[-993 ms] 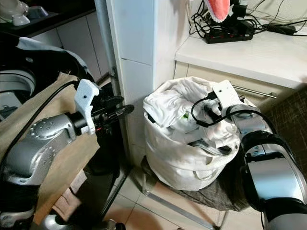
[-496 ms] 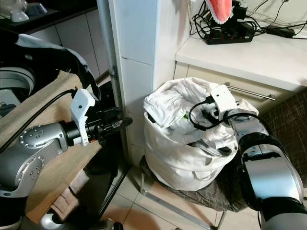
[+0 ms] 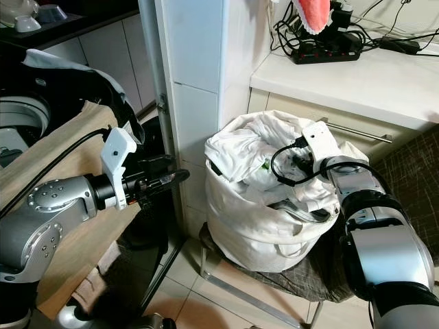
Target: Clothes washing
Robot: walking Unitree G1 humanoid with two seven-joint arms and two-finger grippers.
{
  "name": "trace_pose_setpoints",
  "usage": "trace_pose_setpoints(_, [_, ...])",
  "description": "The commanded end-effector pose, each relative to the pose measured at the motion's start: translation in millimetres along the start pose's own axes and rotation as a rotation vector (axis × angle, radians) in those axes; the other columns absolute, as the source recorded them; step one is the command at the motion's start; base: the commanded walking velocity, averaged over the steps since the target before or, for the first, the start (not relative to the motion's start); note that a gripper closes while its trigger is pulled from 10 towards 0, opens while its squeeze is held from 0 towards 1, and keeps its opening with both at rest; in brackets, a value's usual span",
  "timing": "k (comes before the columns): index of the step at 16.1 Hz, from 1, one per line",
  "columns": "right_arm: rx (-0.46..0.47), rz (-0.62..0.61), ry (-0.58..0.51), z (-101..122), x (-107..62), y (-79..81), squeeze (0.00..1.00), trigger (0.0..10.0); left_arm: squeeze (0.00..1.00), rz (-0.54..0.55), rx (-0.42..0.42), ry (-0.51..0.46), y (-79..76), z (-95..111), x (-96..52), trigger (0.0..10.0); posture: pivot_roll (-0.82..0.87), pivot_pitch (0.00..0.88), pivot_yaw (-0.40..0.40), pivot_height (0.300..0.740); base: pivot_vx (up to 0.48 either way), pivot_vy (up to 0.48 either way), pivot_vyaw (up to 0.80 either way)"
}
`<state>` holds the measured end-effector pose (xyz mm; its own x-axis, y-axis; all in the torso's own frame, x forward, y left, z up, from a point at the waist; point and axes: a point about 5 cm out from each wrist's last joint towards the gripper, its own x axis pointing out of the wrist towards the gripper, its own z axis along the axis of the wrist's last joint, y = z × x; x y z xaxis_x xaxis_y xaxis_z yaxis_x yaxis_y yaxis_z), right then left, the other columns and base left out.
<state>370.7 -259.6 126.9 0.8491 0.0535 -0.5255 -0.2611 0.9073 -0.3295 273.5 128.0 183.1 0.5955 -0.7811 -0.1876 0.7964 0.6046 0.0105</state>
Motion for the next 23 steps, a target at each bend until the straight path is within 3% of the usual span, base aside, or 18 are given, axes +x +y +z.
trace_pose_setpoints(1, [0.012,-0.006,0.010,-4.5,-1.6,-3.7,0.00,0.0,0.00,-0.018,0.014,0.001,-3.3,3.5,0.6,10.0,0.11,0.000,-0.007,0.740,0.000,0.000,0.00])
trace_pose_setpoints(9, [0.034,-0.015,0.001,-4.5,-2.8,-6.8,0.00,0.0,0.00,-0.012,0.018,0.003,-1.6,4.5,3.1,10.0,0.11,0.000,0.002,0.740,0.000,0.000,0.00])
trace_pose_setpoints(16, [0.078,-0.017,-0.065,10.5,-5.2,-13.0,0.00,0.0,0.00,0.042,0.029,-0.005,3.8,5.2,4.9,10.0,0.11,0.000,-0.009,0.740,0.000,0.000,0.00])
trace_pose_setpoints(20, [0.171,0.005,-0.185,36.9,-11.1,-22.6,0.00,0.0,0.00,0.120,0.039,-0.027,13.5,7.7,7.5,10.0,0.09,0.000,-0.005,0.740,0.000,0.000,0.00])
trace_pose_setpoints(23, [0.283,0.079,-0.388,88.2,-26.3,-35.7,0.00,0.0,0.00,0.233,0.050,-0.093,27.7,17.4,12.8,10.0,0.06,0.000,-0.004,0.740,0.000,0.000,0.00])
